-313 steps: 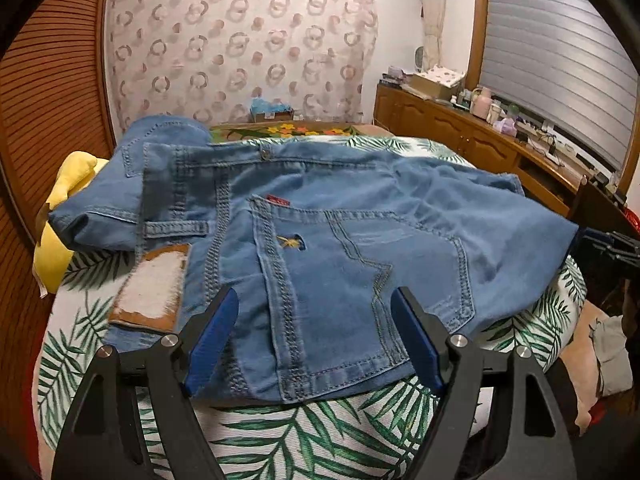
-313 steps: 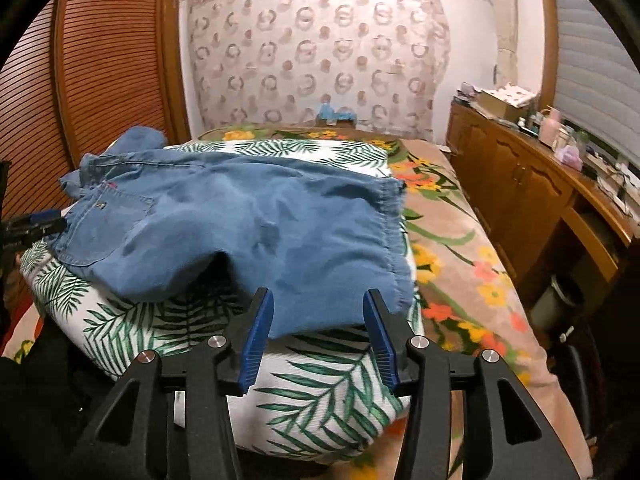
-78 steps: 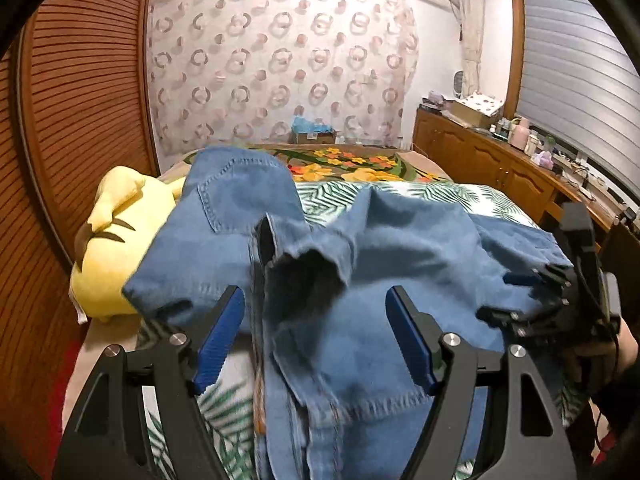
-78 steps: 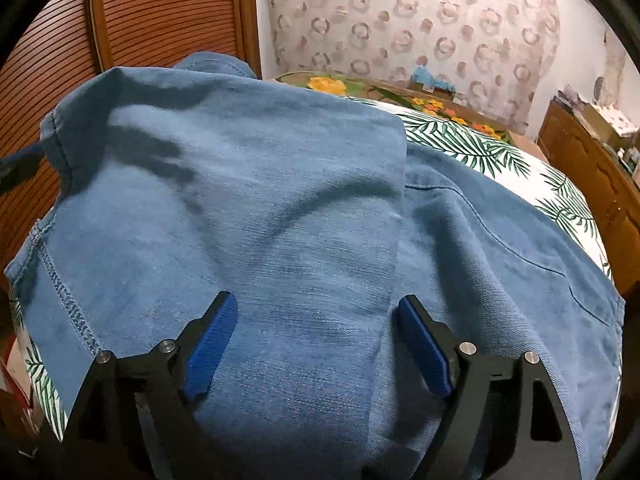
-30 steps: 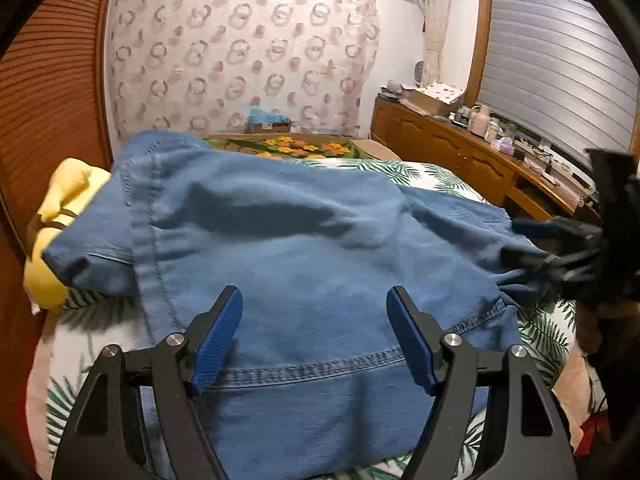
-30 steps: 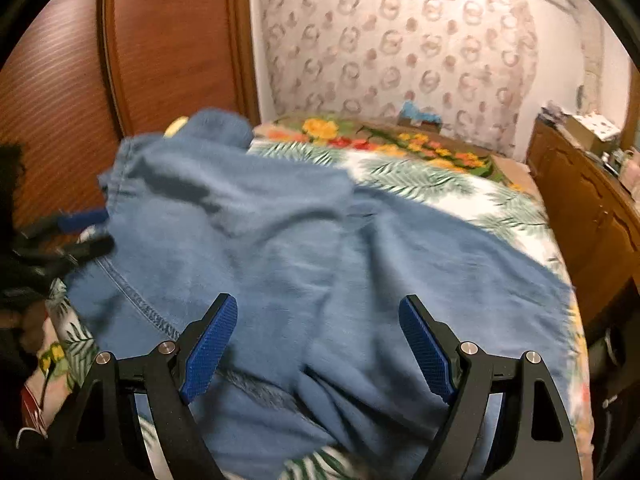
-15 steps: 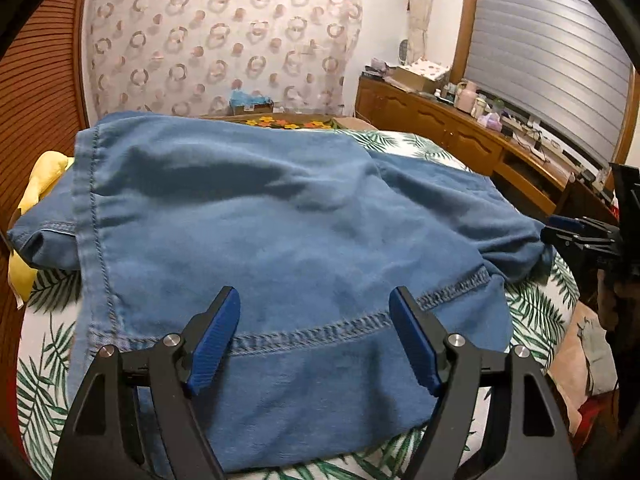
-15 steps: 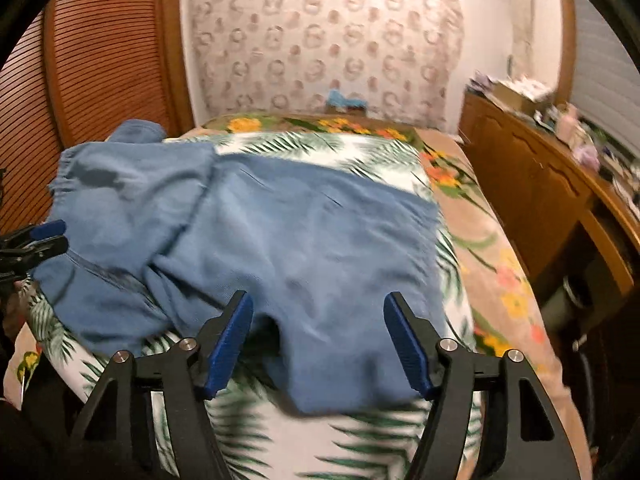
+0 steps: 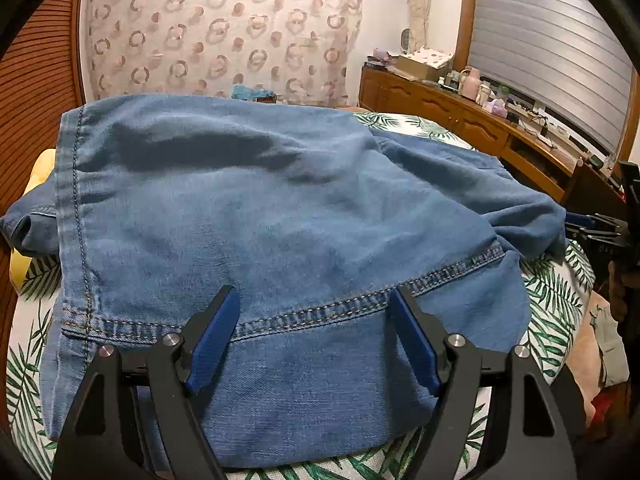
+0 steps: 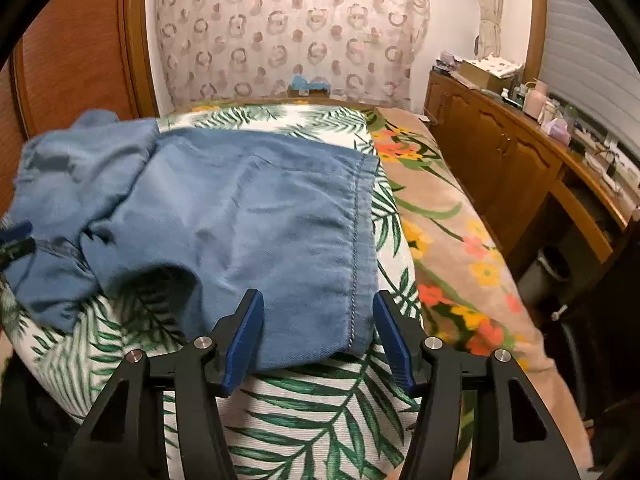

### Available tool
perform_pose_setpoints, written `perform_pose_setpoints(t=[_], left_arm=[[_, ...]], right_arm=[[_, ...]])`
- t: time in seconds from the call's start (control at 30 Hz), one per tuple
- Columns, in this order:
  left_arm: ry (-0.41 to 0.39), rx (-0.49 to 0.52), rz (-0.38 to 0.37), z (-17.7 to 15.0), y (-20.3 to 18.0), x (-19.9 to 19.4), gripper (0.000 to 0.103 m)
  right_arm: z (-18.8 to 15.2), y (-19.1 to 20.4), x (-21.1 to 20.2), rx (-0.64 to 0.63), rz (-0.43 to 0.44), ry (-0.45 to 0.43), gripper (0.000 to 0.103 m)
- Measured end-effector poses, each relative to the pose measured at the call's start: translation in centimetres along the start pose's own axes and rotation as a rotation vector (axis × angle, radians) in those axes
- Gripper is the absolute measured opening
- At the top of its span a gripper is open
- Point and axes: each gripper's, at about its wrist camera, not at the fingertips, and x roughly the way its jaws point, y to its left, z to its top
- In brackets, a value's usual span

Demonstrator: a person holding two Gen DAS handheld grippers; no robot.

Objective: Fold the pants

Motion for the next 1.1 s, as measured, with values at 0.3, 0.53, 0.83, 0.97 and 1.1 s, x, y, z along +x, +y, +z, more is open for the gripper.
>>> perform_pose_setpoints(t=[0.3,0.53,0.83,0.97,1.1], left_arm=[[-0.003,-0.007,-0.013,-0.2,0.0,-0.1,0.078],[-0.003,-0.007,-0.014,-0.2,0.1,-0.1,0.078],[-0.012,-0.038,-0.025,0.3,0.9,-1.2,0.078],[-0.026,-0.039,-0.019,0.7,1.1,-1.9,0.078],[-0.047,-0.035,-0.016,1.2,1.1,-2.9,0.078]], right_arm=[[-0.1,-1.3,-0.3,0.028,0.053,0.013,0.046],[-0.4,-2.3,0.1,0.022,0.095,0.011,0.012],[1.8,-8.3,-2.9,0.127,-0.006,-0.121,0.011],[2.7,-7.6,-3.0,0.078,-0.036,-0.127,0.011],[3.7,-6.9,-4.2,0.086,0.009,-0.168,0.011]])
